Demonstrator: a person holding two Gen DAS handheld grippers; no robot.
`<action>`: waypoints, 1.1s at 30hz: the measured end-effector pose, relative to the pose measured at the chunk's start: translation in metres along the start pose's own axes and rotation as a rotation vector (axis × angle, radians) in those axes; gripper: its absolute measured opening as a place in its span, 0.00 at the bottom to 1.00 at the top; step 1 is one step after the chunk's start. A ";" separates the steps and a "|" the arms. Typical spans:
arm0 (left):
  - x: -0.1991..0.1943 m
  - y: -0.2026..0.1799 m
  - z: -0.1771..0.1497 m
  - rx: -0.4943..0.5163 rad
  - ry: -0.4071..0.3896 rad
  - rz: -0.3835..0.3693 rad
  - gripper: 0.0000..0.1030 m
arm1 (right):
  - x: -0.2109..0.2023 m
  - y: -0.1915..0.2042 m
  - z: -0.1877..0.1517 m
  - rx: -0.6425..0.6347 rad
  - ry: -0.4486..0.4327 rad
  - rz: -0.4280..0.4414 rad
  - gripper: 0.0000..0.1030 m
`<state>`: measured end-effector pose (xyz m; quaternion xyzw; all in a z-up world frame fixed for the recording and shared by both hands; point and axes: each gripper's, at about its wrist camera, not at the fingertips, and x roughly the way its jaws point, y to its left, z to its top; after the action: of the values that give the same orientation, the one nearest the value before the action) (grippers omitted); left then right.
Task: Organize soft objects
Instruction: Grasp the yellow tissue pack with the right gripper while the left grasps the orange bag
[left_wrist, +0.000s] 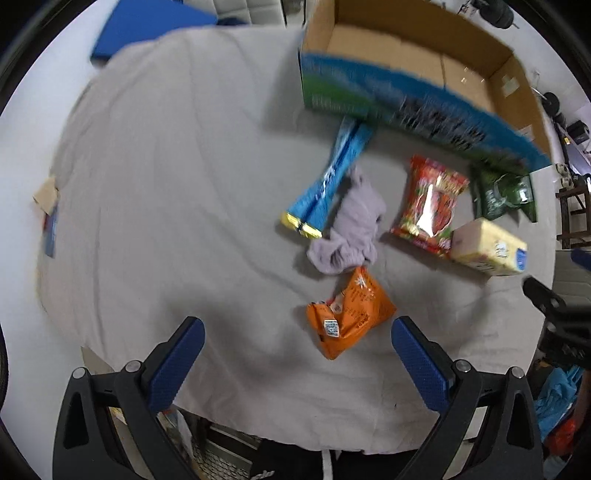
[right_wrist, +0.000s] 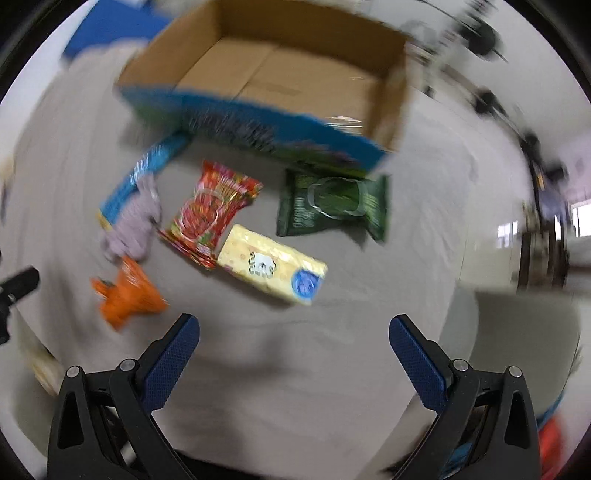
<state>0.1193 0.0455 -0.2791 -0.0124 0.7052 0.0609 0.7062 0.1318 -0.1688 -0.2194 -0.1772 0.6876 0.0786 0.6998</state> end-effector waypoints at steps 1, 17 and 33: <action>0.008 -0.002 -0.002 -0.004 0.014 0.008 1.00 | 0.011 0.005 0.005 -0.034 0.007 -0.006 1.00; 0.074 -0.017 -0.015 0.016 0.098 0.009 1.00 | 0.091 -0.036 0.016 0.203 0.195 0.343 0.57; 0.140 -0.101 -0.013 0.394 0.125 0.166 0.81 | 0.101 -0.055 -0.012 0.358 0.109 0.227 0.81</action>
<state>0.1163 -0.0463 -0.4257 0.1802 0.7446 -0.0209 0.6423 0.1442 -0.2369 -0.3116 0.0244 0.7430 0.0237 0.6684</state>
